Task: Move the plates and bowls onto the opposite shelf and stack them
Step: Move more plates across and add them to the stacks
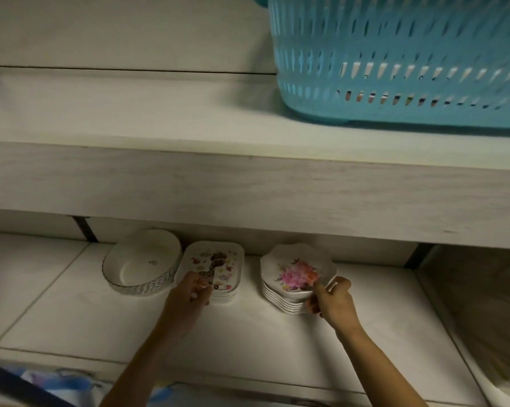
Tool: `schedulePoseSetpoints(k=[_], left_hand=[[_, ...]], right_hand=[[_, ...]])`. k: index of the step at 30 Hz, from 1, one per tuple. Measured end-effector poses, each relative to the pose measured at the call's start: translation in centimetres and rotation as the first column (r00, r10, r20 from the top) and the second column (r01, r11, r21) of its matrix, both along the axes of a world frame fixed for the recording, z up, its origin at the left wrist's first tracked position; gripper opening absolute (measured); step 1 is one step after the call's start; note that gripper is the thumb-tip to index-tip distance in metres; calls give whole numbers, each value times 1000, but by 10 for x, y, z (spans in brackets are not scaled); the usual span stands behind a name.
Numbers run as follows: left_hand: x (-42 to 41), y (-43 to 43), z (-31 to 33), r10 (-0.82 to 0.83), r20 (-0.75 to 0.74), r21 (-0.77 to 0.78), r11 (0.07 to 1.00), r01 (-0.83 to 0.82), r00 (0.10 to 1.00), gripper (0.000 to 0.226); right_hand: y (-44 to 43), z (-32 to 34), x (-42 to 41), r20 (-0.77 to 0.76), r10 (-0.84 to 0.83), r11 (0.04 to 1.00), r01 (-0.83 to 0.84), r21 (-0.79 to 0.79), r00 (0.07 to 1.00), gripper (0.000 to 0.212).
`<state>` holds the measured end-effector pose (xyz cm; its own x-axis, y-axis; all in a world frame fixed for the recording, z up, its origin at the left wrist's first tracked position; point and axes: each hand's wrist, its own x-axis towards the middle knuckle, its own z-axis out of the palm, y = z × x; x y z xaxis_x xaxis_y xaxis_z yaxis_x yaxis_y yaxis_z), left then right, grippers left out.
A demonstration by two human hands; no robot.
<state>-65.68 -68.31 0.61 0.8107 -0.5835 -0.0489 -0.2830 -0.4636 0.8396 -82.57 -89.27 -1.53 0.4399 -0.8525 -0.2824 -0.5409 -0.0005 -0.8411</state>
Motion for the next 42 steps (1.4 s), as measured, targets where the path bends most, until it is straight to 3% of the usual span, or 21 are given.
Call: schedulePoseSetpoints(k=[7,12,17,21,24,31,42], left_hand=[[-2,-9,-4,-46,3,4,999,46,999,13],[-12,-36,-9,-92,57,7,996,92,994,13],[-22,-83,-9,-76,40,-14,997,77,996,9],[-18,-121,-14,-91,-85,72,993,97,992,39],[-16,-135,-22,-162,-106,74,983,171,981,47],[-23,-129,-39,-191,-11,102,976,191,982,53],[-48,-113,-46,-255,-35,141,956,258,966,48]], right_hand=[[1,-1,-13,-162,74,991,-90,-95,984,70],[-16,3,-30,-177,38,995,-53,-85,984,47],[-34,16,-34,-113,27,995,-38,-96,993,36],[-44,18,-22,-12,54,998,-53,13,998,51],[-46,12,-13,35,104,991,-107,75,994,59],[-32,6,-8,62,151,973,-159,168,987,45],[-9,1,-37,110,130,982,-143,126,985,42]])
